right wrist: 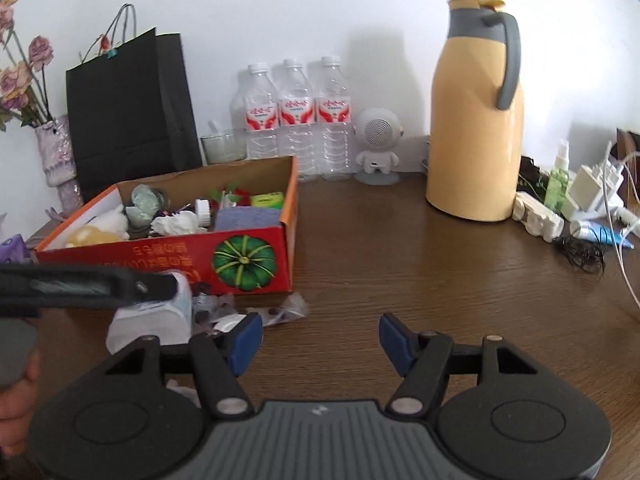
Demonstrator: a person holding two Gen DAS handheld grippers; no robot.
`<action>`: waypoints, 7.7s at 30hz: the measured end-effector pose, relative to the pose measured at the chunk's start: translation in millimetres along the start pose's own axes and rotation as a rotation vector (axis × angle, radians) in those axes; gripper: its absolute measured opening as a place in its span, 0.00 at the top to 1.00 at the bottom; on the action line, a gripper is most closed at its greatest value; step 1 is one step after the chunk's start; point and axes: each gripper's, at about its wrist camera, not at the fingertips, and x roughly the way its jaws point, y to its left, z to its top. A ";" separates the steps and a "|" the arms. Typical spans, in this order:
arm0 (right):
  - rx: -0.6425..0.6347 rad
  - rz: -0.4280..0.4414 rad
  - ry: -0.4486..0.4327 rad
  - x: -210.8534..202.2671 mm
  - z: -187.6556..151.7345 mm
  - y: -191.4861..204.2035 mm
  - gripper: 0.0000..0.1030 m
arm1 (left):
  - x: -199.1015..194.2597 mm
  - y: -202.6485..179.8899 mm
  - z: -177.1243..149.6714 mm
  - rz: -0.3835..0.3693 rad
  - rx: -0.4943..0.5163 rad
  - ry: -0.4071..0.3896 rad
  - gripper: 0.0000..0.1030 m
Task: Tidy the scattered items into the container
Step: 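Withdraw both tools toward the wet-wipe pack and yellow soap bar, then grasp the yellow soap bar with the left tool while the right tool grasps the white wet-wipe pack, then carry the soap bar and wet-wipe pack into the box and open both tools, then withdraw both tools from the box toward the wrapped candies, then grasp a clear wrapped candy with the left tool while the right tool grasps another, then lift both wrapped candies and carry them toward the box, then lower both candies into the box and open both tools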
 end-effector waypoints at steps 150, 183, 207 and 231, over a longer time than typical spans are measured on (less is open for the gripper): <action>-0.021 0.157 0.013 -55.4 -55.9 63.0 0.46 | -132.3 55.4 -96.7 0.194 -0.029 -0.240 0.00; 0.041 0.106 0.022 19.3 -34.2 11.1 0.79 | 17.4 -35.2 -20.6 0.035 0.111 -0.012 0.82; -0.136 0.217 -0.271 -95.7 -35.5 98.3 0.79 | -179.7 16.4 -91.0 0.275 0.026 -0.426 0.82; -0.123 0.315 -0.349 -99.6 122.8 79.6 0.79 | -167.5 80.0 85.6 0.018 -0.007 -0.386 0.82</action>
